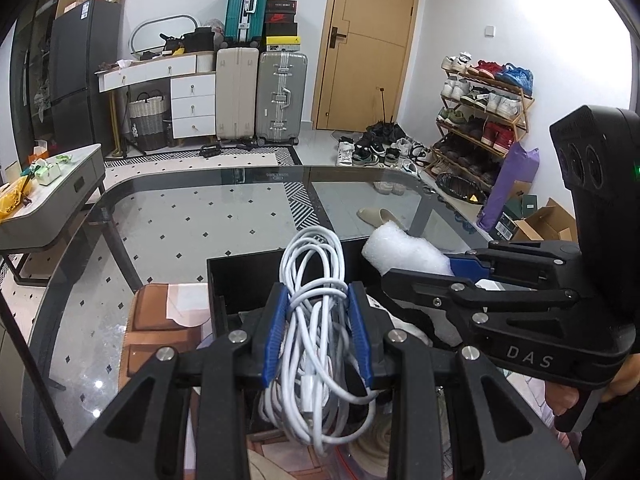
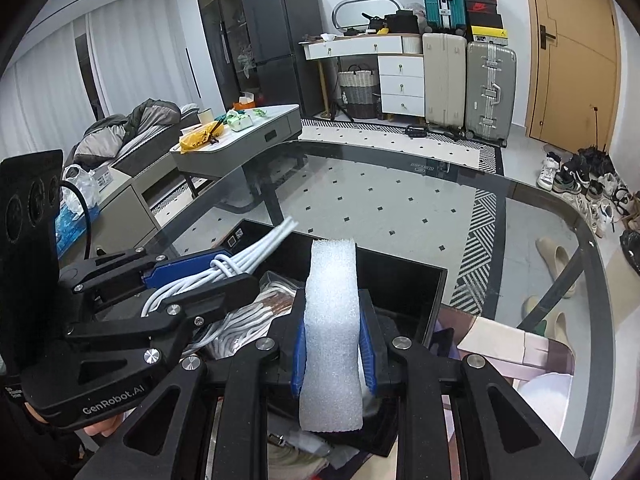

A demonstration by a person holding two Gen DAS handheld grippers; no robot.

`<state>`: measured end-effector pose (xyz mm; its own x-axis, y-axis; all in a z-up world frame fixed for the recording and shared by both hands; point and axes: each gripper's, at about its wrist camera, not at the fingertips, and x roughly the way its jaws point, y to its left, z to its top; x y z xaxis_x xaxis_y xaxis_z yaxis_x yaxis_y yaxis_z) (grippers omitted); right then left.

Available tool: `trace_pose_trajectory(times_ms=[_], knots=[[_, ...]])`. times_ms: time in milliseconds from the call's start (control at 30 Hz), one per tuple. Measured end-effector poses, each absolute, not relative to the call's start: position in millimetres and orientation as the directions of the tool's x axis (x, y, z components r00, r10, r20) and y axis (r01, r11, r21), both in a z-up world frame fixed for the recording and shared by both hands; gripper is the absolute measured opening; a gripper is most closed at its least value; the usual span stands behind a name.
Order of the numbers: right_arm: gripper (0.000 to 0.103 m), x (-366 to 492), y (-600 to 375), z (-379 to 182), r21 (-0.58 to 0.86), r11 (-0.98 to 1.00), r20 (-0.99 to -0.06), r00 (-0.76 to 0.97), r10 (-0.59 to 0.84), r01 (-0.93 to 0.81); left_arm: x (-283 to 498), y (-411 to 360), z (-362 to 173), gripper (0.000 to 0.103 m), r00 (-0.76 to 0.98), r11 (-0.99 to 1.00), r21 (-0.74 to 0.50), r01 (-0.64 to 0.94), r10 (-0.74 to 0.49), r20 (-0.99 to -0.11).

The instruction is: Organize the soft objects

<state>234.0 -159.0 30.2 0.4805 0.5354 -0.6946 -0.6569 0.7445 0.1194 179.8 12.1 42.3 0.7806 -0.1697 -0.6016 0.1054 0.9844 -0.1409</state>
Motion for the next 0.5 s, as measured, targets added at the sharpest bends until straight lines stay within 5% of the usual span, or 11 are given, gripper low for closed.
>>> trace_pose_trajectory(times_ms=[500], knots=[[0.022, 246, -143, -3, 0.061, 0.738, -0.747, 0.460, 0.480, -0.672, 189, 8, 27, 0.028, 0.763, 0.985, -0.125, 0.116, -0.169, -0.624]])
